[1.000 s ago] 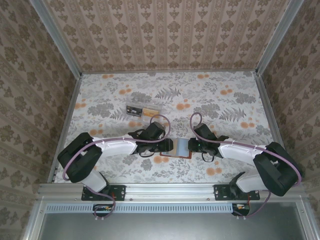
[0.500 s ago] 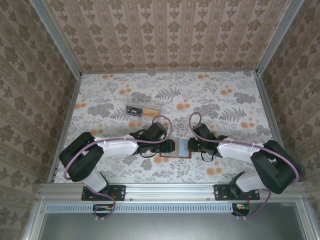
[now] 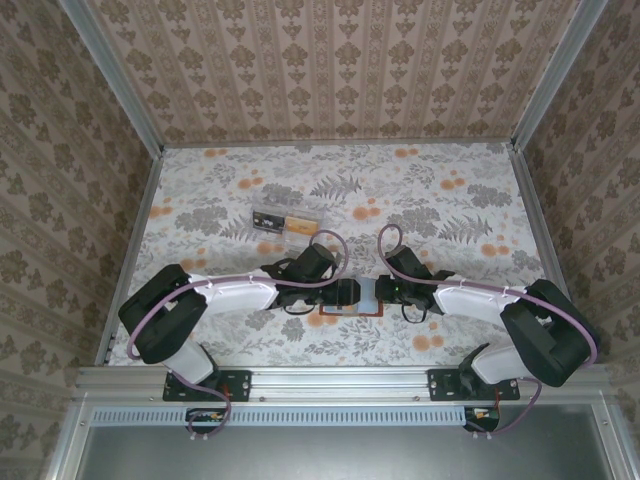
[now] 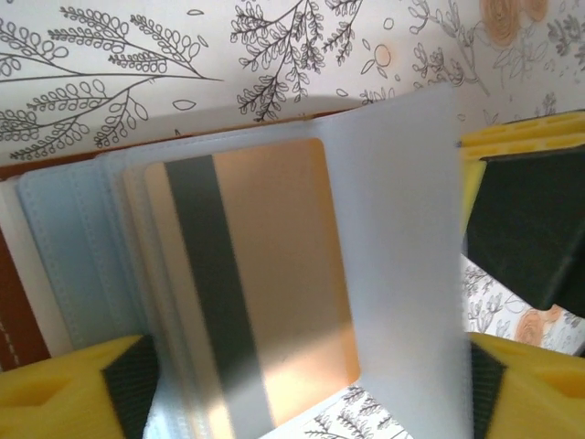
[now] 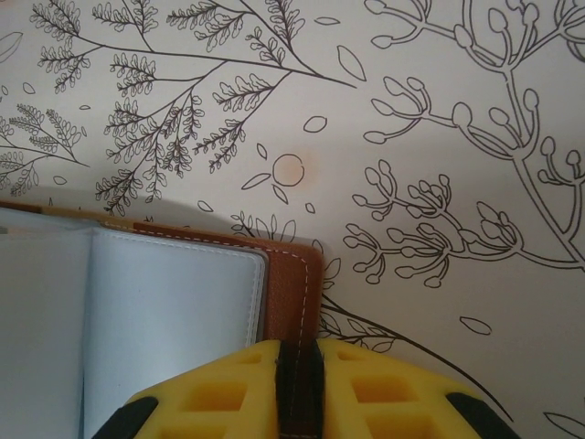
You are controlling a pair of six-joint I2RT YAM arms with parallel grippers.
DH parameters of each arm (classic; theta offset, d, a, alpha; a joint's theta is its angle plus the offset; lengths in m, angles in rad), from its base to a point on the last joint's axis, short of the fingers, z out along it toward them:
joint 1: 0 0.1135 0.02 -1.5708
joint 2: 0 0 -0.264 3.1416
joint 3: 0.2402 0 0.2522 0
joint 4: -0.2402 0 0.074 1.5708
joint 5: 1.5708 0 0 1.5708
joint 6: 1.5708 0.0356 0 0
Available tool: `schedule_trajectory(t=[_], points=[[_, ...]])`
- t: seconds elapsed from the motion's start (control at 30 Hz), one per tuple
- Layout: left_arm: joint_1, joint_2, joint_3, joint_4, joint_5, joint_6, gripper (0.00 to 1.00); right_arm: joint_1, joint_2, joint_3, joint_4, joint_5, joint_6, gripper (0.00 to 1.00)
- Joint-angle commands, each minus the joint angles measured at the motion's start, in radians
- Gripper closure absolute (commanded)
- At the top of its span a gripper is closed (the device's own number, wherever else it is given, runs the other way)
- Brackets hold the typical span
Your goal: Take the credit cards out of the card holder
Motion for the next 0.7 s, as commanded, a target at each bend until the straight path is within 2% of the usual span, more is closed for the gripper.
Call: schedule_trajectory(t=[0.0,0.07,0.27,0.4,0.67], points=[[-0.01,-0.011,0.03,0.033,0.026,0.017,0.05,-0.001,0.017,0.006,0.002,-0.031,0.017,0.8],[-0.01,-0.017,0.029,0.031,0.025,0.022,0.0,-0.001,0.015,0.005,0.001,-0.03,0.018,0.8],[-0.01,-0.039,0.032,0.008,0.018,0.039,0.0,-0.001,0.005,0.004,-0.022,-0.012,0.021,0.75],[-0.01,-0.079,0.039,-0.037,-0.012,0.062,0.0,-0.001,-0.094,0.004,-0.081,0.046,0.028,0.6],[-0.01,-0.07,0.048,-0.022,0.0,0.07,0.0,-0.002,-0.239,0.017,-0.187,0.107,0.017,0.57]])
